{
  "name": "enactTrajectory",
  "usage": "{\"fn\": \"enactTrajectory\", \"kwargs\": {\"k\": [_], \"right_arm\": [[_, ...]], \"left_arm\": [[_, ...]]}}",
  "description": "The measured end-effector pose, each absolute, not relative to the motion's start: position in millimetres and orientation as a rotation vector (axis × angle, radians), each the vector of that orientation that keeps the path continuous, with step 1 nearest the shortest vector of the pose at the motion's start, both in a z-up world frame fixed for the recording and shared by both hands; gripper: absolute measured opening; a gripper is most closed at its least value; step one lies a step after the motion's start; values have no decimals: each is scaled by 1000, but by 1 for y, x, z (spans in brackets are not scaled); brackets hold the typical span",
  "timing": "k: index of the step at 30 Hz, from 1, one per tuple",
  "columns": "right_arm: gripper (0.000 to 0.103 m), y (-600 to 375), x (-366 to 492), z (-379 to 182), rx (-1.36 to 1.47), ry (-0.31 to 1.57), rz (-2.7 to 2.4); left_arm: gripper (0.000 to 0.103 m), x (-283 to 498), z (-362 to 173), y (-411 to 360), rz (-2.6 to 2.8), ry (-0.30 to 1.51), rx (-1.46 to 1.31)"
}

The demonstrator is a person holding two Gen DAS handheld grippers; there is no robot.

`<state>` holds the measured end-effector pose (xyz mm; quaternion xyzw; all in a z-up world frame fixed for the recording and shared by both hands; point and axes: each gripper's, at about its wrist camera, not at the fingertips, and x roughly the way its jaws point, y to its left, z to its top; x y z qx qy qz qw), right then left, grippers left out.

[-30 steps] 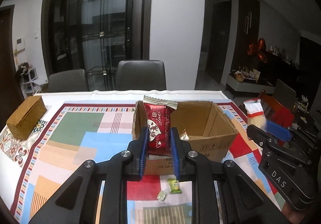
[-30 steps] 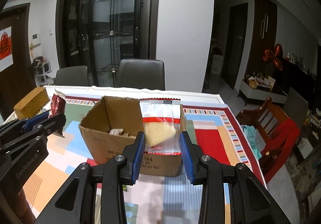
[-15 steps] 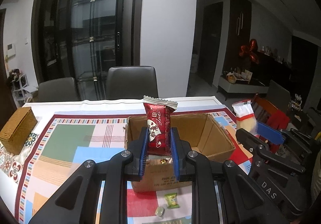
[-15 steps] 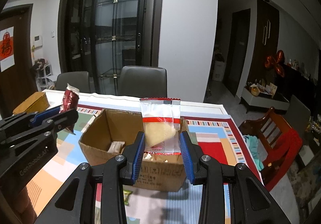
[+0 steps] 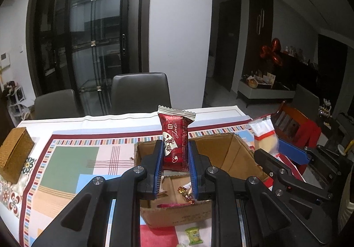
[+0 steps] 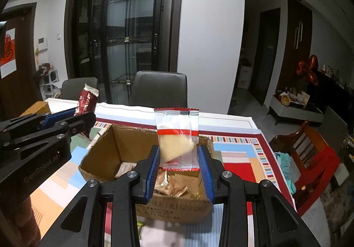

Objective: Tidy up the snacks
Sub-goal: 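Lift both held snacks and carry them over the cardboard box, then open both tools to drop the snacks into the box, then withdraw both open tools from the box toward the two green candies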

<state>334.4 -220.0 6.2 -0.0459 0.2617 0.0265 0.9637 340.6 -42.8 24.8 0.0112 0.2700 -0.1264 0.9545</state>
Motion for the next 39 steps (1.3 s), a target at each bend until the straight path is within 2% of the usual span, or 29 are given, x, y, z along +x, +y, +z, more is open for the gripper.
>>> {"fn": "enactTrajectory", "kwargs": {"k": [20, 23, 25, 27, 29, 34, 39], "right_arm": [[37, -217, 376, -17, -124, 608, 65], [38, -217, 377, -17, -128, 613, 64], [48, -217, 376, -16, -132, 616, 63], [65, -217, 376, -14, -137, 607, 48], [70, -218, 373, -11, -143, 593, 32], [70, -219, 364, -6, -145, 570, 20], [70, -215, 352, -2, -139, 554, 25]], "left_arm": [[23, 381, -5, -42, -252, 651, 15], [32, 380, -4, -43, -254, 651, 20], [48, 380, -3, -42, -248, 645, 28], [52, 378, -1, -42, -240, 636, 37], [61, 376, 1, -40, -226, 628, 42], [74, 368, 5, -35, -193, 599, 61], [74, 358, 5, -31, -178, 596, 64]]}}
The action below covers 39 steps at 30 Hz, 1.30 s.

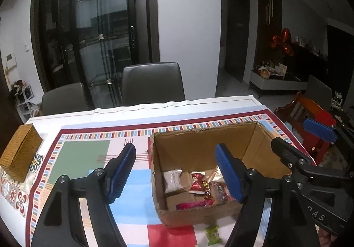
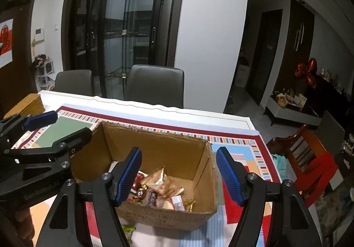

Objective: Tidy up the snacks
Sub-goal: 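Withdraw both open tools from the box toward the two green candies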

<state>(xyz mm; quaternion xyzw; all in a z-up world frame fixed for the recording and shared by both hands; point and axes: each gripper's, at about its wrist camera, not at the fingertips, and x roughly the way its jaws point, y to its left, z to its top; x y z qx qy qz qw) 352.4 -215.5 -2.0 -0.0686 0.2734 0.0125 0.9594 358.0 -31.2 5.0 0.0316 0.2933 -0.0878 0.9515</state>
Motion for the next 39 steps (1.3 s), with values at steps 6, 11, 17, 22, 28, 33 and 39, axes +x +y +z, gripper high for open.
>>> {"fn": "enactTrajectory", "kwargs": {"k": [6, 11, 17, 22, 28, 33, 39], "right_arm": [[70, -216, 340, -1, -119, 549, 27], [70, -215, 332, -3, -111, 543, 28], [70, -214, 321, -7, -103, 534, 33], [70, -210, 313, -13, -103, 528, 43], [70, -209, 305, -26, -104, 531, 48], [70, -206, 300, -40, -101, 552, 58], [70, -205, 295, -54, -103, 569, 73]], "left_arm": [[74, 343, 4, -28, -163, 584, 76], [74, 331, 3, -27, -158, 573, 83], [74, 318, -2, -24, -153, 569, 71], [73, 307, -11, -22, -154, 569, 73], [73, 296, -27, -18, -149, 584, 74], [72, 288, -36, -19, -157, 584, 81], [71, 277, -48, -19, -164, 596, 100]]}}
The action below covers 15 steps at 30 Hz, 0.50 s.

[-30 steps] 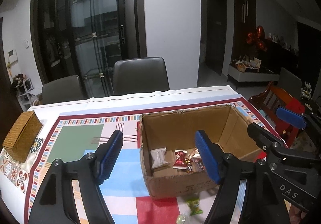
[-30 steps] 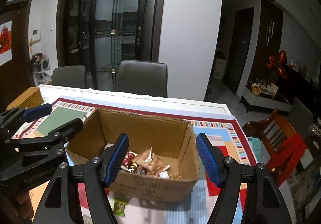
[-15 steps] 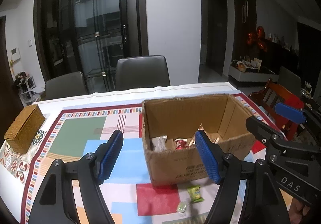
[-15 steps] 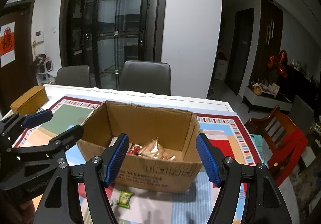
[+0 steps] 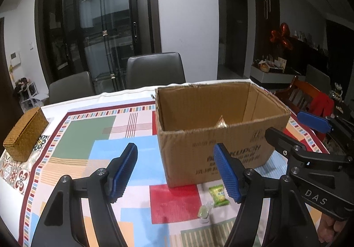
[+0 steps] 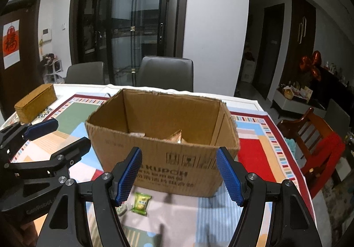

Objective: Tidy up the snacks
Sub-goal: 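Withdraw both open tools from the box toward the two green candies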

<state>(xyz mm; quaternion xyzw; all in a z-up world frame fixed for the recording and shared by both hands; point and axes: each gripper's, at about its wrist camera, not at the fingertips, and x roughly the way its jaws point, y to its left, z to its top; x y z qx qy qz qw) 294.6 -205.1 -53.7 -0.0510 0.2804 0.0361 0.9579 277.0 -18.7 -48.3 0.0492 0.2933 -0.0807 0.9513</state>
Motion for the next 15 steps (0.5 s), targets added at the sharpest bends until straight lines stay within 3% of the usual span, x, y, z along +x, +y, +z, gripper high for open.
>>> {"fn": "enactTrajectory", "kwargs": {"k": [15], "right_arm": [[68, -204, 288, -94, -118, 682, 104]], "left_arm": [[68, 258, -95, -28, -213, 697, 161]]}}
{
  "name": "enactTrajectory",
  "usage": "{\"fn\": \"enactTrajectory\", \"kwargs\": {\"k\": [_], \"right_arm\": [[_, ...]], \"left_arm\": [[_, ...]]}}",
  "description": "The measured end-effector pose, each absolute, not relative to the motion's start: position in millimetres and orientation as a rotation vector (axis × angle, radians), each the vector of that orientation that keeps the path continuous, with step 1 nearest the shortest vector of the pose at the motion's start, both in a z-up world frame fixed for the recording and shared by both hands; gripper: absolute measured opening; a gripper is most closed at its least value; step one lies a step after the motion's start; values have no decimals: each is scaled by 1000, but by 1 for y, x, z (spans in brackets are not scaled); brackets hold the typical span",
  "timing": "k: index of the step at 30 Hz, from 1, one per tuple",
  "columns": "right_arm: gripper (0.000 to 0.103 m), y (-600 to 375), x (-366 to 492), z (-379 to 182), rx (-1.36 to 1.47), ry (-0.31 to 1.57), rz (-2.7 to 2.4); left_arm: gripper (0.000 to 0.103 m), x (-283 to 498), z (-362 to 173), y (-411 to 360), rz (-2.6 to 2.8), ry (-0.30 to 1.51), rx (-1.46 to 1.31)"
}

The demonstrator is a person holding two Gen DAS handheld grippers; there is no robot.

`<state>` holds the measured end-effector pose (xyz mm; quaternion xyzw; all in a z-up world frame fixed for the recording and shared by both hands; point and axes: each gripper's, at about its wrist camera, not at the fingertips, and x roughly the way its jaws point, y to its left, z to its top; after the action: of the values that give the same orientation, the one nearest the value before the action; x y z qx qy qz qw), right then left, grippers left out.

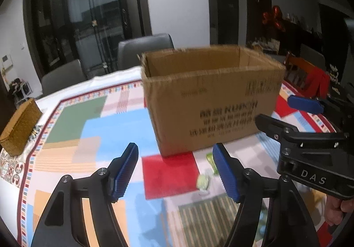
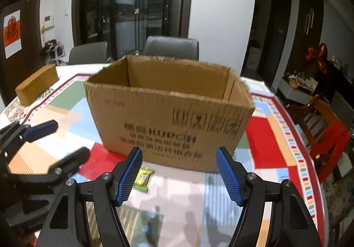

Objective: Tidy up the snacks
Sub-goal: 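Withdraw both open tools from the box toward the two green candies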

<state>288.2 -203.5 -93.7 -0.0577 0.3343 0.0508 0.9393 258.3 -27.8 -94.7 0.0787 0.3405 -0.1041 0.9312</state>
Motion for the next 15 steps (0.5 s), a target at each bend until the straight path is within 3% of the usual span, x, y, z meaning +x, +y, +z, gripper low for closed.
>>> {"fn": "enactTrajectory", "kwargs": {"k": [15], "right_arm": [[57, -197, 305, -131, -112, 841, 161]], "left_arm": [[55, 264, -143, -36, -283, 837, 143]]}}
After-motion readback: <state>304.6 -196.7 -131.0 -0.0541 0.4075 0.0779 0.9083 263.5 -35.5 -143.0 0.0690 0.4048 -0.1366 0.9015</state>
